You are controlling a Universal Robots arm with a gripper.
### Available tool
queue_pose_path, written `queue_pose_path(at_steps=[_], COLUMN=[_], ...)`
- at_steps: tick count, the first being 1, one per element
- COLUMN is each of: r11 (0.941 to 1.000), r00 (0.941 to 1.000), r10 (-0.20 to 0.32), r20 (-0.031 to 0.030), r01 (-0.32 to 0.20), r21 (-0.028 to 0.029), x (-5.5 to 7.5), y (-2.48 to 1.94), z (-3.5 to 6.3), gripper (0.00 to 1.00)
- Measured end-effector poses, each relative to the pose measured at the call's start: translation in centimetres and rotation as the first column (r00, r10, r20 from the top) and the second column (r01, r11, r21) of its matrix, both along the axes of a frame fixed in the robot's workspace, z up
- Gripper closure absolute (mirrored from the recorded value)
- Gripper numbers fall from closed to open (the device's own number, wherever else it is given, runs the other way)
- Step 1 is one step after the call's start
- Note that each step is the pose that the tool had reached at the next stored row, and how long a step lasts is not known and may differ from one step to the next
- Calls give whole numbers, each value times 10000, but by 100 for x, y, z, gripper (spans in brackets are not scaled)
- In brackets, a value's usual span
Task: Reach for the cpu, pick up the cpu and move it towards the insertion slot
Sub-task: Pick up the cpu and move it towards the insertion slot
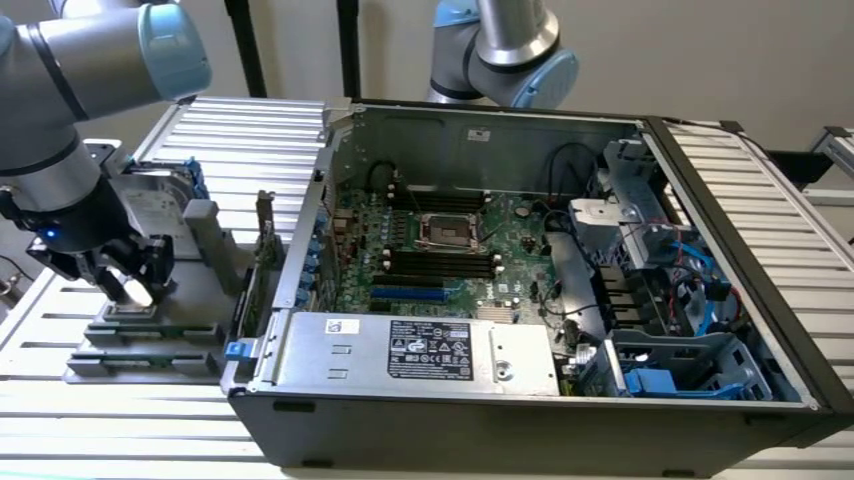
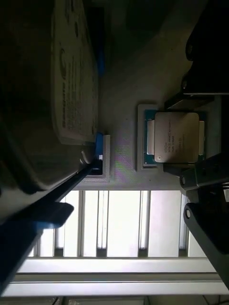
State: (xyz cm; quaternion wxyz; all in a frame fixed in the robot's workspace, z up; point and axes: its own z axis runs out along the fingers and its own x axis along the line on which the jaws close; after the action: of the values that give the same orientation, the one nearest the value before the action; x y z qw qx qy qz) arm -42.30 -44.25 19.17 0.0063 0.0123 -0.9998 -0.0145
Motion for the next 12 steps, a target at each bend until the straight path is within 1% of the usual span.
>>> queue_pose_path(at_steps=[2,12], r11=[10000,10000], r00=[10000,10000], r10=[0,3], r20=[1,2], r01=[0,-3], r21=[0,0], x=[0,23], y=[0,0], z=[64,514], gripper=[46,46])
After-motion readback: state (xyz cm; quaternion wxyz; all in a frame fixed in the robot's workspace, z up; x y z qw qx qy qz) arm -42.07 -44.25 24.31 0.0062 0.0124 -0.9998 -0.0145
